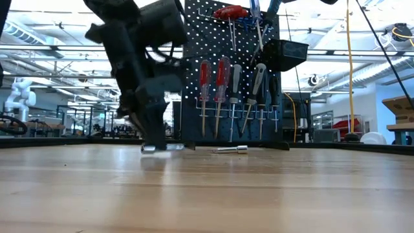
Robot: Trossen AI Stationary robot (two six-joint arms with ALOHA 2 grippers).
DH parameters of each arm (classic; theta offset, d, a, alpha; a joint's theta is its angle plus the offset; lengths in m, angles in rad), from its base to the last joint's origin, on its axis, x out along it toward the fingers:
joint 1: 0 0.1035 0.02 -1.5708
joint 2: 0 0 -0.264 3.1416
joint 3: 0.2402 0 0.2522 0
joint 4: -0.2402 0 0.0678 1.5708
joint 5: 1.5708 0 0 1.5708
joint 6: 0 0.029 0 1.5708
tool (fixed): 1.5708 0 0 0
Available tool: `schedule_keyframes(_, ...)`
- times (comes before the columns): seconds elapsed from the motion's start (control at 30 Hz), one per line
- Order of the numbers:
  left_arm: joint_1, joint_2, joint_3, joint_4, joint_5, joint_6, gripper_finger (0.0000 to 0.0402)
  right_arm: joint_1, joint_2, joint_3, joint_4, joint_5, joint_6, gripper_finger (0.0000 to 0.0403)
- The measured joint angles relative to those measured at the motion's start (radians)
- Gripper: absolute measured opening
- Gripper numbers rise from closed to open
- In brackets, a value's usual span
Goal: Hang tools onto peg board
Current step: Put the silver extension bar into the black bin on the pegboard
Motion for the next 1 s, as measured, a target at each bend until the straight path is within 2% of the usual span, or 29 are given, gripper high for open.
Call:
schedule_keyframes(0.13, 0.009, -0.072, 0.011, 0.082, 0.062, 0.050, 0.0014, 0.000, 0.005, 0.000, 0.048, -0.001, -0.004, 0.0231)
schedule_keyframes(0.33, 0.023, -0.206, 0.013, 0.317, 0.254, 0.191, 0.0002, 0.000, 0.059, 0.000, 0.173, -0.067, -0.108, 0.0231)
schedule_keyframes(0.43, 0.035, -0.265, 0.014, 0.363, 0.266, 0.255, 0.0002, 0.000, 0.104, 0.000, 0.274, -0.137, -0.187, 0.0231)
schedule_keyframes(0.53, 0.056, -0.307, 0.014, 0.349, 0.232, 0.257, 0.0002, 0.001, 0.142, 0.000, 0.317, -0.175, -0.220, 0.0231)
schedule_keyframes(0.6, 0.071, -0.321, 0.014, 0.300, 0.217, 0.226, 0.0002, 0.009, 0.147, 0.000, 0.236, -0.186, -0.142, 0.0231)
schedule_keyframes(0.67, 0.078, -0.322, 0.013, 0.248, 0.213, 0.203, 0.0001, 0.035, 0.142, 0.000, 0.074, -0.184, -0.027, 0.0231)
schedule_keyframes(0.77, 0.071, -0.321, 0.013, 0.215, 0.211, 0.213, 0.0001, 0.094, 0.122, 0.000, -0.159, -0.123, 0.145, 0.0231)
schedule_keyframes(0.87, 0.061, -0.319, 0.011, 0.220, 0.214, 0.251, 0.0000, 0.140, 0.103, 0.000, -0.275, -0.069, 0.294, 0.0231)
schedule_keyframes(0.93, 0.061, -0.317, 0.011, 0.220, 0.215, 0.265, 0.0000, 0.161, 0.102, 0.000, -0.311, -0.137, 0.378, 0.0231)
schedule_keyframes(1.0, 0.063, -0.317, 0.011, 0.212, 0.234, 0.288, 0.0000, 0.186, 0.109, 0.000, -0.340, -0.287, 0.431, 0.0231)
